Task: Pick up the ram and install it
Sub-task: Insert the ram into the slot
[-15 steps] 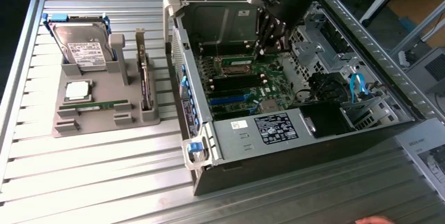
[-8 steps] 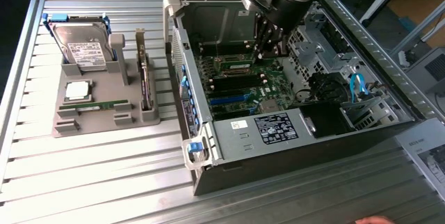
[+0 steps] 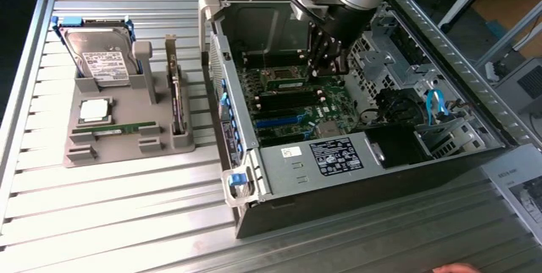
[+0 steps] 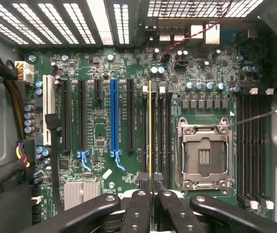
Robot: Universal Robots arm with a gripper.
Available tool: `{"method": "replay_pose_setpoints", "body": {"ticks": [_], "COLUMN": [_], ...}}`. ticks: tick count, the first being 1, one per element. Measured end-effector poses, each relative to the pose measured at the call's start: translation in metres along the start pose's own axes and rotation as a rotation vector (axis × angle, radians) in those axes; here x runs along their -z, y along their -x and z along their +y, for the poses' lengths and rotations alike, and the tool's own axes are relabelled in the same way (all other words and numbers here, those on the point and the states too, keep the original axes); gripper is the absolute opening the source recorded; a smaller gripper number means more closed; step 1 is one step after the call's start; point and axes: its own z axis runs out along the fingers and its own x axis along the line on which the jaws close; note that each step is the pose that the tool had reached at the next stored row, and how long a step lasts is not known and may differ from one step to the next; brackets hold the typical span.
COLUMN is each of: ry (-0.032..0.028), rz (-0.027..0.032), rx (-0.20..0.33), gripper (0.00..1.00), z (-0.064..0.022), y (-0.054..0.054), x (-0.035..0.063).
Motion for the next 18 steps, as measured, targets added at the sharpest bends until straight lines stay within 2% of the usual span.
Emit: {"method": "replay_pose_setpoints", "body": {"ticks": [18], "ry": [-0.0001], "rz": [-0.0002], "rx": [0.0], "gripper": [0.12], "z": [0.0], "y": [0.006], "x": [-0.0016]}}
